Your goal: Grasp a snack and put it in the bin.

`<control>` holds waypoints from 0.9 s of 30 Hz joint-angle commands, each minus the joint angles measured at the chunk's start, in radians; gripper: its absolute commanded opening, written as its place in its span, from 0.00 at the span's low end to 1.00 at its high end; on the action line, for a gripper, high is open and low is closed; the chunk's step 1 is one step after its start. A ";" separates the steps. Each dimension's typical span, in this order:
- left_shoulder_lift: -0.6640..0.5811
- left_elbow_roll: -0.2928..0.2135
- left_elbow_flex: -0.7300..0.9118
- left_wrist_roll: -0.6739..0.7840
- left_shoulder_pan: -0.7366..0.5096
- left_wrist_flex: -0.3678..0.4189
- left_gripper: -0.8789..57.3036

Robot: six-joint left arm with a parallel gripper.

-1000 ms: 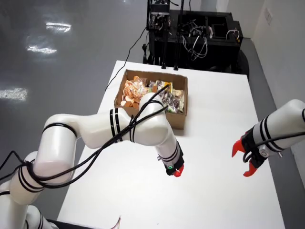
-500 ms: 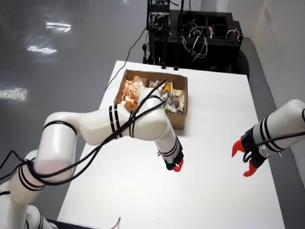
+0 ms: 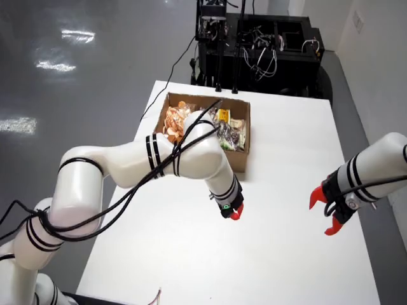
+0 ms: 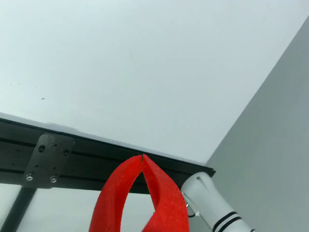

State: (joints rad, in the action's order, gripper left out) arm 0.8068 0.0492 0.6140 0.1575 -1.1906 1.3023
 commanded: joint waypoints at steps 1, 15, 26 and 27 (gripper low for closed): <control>0.011 0.001 -0.017 0.016 0.011 -0.001 0.01; 0.127 0.003 -0.214 0.017 0.022 -0.003 0.01; 0.328 0.003 -0.573 0.004 0.025 -0.002 0.01; 0.345 0.003 -0.604 0.001 0.025 -0.002 0.01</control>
State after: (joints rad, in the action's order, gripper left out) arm 1.1162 0.0522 0.0740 0.1643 -1.1655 1.2995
